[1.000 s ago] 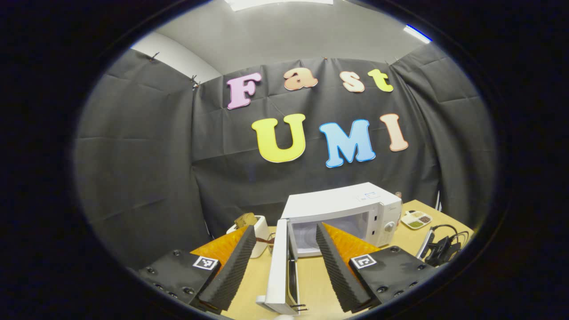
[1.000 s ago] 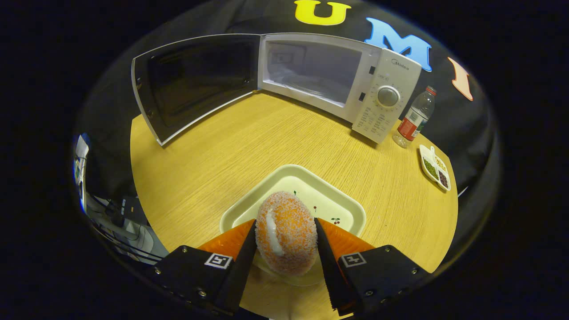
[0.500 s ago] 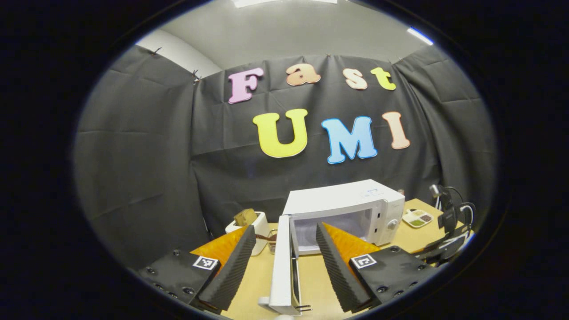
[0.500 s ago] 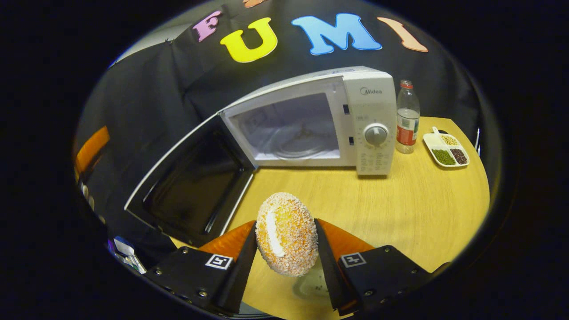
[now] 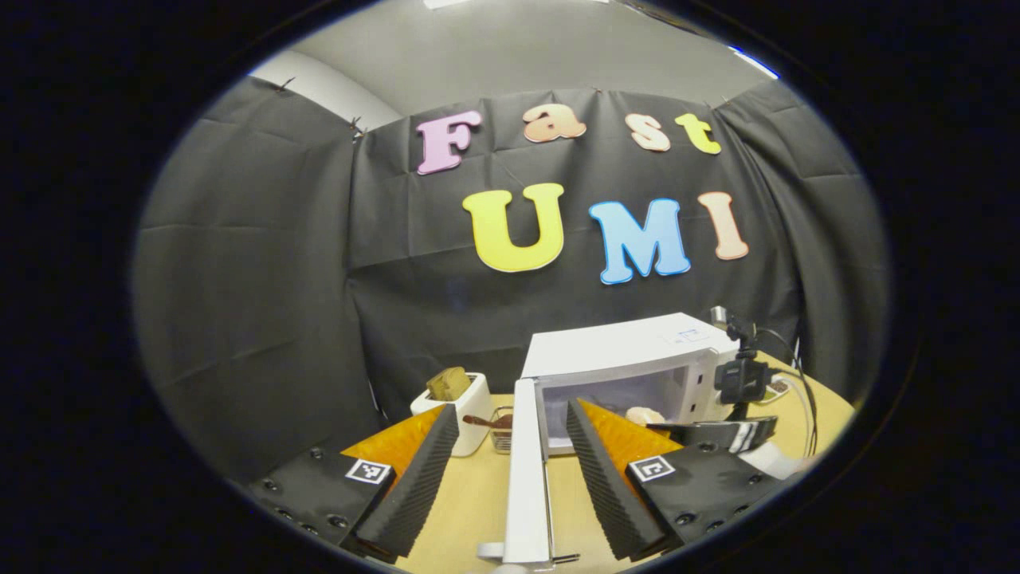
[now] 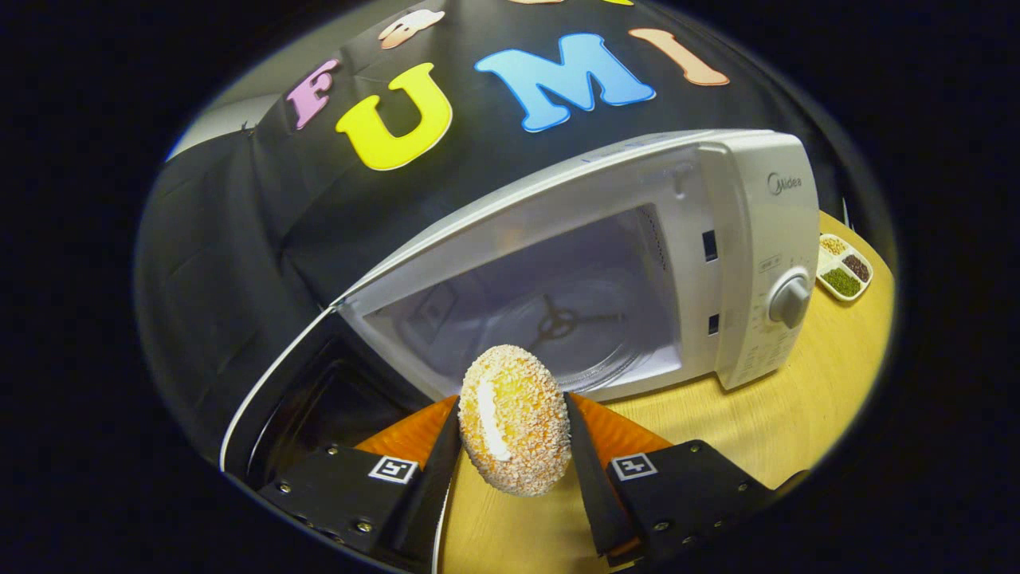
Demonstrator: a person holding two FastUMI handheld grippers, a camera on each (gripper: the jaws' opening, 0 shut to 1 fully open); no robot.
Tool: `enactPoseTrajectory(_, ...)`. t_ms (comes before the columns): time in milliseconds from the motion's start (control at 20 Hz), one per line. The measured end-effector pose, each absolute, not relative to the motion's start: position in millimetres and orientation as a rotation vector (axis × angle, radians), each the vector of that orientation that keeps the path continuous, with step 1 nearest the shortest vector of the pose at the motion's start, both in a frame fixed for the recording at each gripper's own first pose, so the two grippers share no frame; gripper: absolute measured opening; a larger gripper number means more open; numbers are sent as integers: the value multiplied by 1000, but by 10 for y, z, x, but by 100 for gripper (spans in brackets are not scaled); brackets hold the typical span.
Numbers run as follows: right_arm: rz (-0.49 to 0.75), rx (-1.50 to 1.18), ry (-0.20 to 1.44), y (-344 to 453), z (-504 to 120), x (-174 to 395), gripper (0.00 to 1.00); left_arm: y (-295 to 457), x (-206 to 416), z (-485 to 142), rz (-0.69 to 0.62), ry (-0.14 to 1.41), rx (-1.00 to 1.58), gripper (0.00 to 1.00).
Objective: Open the microwave oven with the left hand, put the food in, and close the microwave oven.
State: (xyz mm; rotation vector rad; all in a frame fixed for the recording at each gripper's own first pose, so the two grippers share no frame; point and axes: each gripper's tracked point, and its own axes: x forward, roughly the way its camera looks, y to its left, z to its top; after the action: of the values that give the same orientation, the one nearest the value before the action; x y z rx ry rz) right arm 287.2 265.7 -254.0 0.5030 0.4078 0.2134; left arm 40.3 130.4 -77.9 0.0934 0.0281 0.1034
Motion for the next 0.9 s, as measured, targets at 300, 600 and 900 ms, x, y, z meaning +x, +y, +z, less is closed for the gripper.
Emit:
enactPoseTrajectory(300,11,542,299,2745,-2722,3613,74,1369,375,-937,93,24,170,93)
enactPoseTrajectory(600,-123,626,274,2625,-2843,3965,73,1346,253,-1014,94,30,201,93)
enactPoseTrajectory(900,-163,636,254,2518,-2878,3979,99,1294,214,-1036,91,24,209,92)
